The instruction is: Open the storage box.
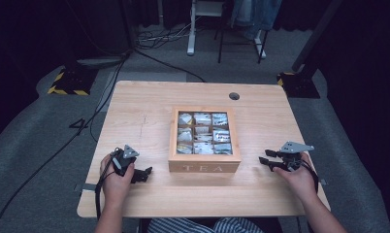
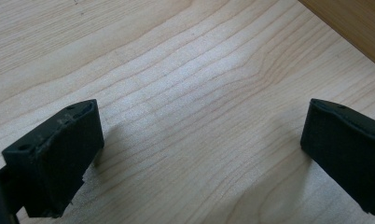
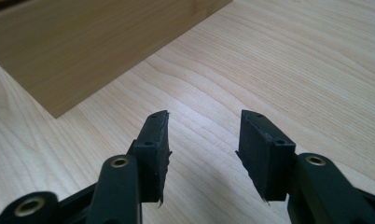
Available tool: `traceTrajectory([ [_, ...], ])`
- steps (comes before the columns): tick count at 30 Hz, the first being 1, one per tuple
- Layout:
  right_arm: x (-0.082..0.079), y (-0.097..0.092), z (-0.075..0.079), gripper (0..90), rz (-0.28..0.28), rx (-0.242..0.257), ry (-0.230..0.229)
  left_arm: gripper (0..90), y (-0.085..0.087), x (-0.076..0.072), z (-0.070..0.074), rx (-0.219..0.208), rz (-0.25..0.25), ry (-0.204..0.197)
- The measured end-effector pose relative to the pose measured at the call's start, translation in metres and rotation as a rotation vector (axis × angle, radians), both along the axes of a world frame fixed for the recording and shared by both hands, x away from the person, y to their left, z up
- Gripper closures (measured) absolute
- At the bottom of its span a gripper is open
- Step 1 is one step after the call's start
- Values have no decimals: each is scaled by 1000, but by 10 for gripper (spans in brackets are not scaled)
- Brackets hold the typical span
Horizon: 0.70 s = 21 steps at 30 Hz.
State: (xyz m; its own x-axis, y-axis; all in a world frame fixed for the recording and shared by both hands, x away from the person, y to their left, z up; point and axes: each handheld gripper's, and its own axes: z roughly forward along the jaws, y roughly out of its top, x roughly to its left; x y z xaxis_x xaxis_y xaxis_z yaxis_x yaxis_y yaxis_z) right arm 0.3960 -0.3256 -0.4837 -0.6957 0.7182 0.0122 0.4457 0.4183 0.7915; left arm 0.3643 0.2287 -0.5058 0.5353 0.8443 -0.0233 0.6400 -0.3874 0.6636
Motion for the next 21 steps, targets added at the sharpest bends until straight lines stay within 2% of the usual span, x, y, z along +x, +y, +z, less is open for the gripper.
traceTrajectory([
  [5, -5, -1, 15, 544, 1, 49, -4, 0, 0, 0, 0, 0, 0, -1],
  [9, -8, 0, 24, 547, 14, 60, -21, 0, 0, 0, 0, 1, 0, -1],
  [10, -11, 2, 31, 544, 28, 75, -32, 0, 0, 0, 0, 0, 0, 1],
  [21, -24, 15, 52, 528, 100, 102, -47, 0, 0, 0, 0, 3, -2, 0],
])
